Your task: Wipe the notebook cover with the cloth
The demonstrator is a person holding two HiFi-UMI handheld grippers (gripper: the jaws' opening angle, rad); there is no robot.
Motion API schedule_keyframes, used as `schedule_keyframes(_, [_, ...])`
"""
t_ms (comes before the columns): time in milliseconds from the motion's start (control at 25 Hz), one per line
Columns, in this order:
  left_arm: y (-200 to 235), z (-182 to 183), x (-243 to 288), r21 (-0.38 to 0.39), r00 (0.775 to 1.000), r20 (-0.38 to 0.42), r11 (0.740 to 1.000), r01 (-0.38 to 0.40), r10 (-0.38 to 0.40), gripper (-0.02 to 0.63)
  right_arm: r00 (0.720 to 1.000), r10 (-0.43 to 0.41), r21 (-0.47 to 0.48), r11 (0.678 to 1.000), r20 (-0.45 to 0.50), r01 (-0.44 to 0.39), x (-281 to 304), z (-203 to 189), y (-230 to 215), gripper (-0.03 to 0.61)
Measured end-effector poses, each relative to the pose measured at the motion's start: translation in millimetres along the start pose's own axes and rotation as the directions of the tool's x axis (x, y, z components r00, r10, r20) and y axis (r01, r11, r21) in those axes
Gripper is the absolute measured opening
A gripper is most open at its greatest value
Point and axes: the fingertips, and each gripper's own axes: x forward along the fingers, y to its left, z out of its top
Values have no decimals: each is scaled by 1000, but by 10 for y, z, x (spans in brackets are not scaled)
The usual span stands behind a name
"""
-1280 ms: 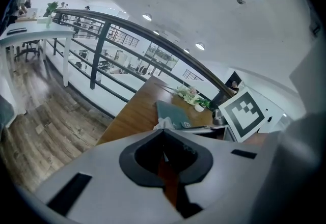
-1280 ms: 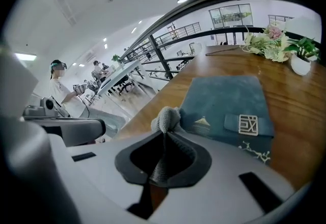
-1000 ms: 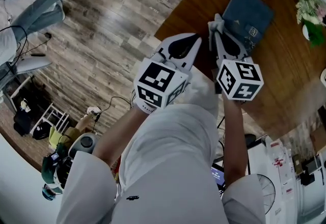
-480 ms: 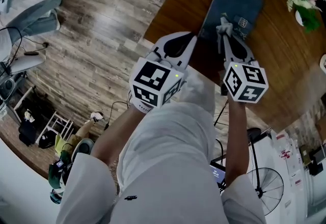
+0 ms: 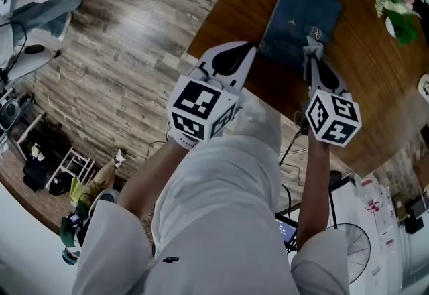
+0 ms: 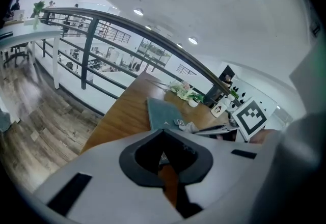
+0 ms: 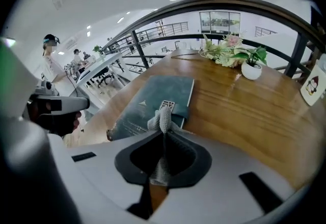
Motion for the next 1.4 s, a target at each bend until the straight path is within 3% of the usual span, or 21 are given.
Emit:
schedule_keyframes(400, [165,70,-158,-51,997,50,997,-56,58,20,967,250,45,967,50,-252,5,222,829,28])
schedule_keyframes(640, [308,47,-289,-73,994,67,994,-81,86,20,947,319,59,945,51,-321,153,273,1228,28])
schedule_keyframes(840, [451,-25,-341,-105,991,65,988,-111,118,20,929,362,179,912,77,-370,324,317,1424,28])
schedule_keyframes(920, [488,5,-385,-112,989,74,986,-121,129,20,932,355,199,910,78,-364,385,329,1483,28])
schedule_keyframes(1160, [614,39,-407,-143,985,89,980,-136,150,20,972,231,196,953,32,-233,545,262,1359,28])
schedule_keyframes(1400, [611,62,-286,-160,987,79,979,-125,139,20,982,186,178,966,20,-187,600,338,1217,28])
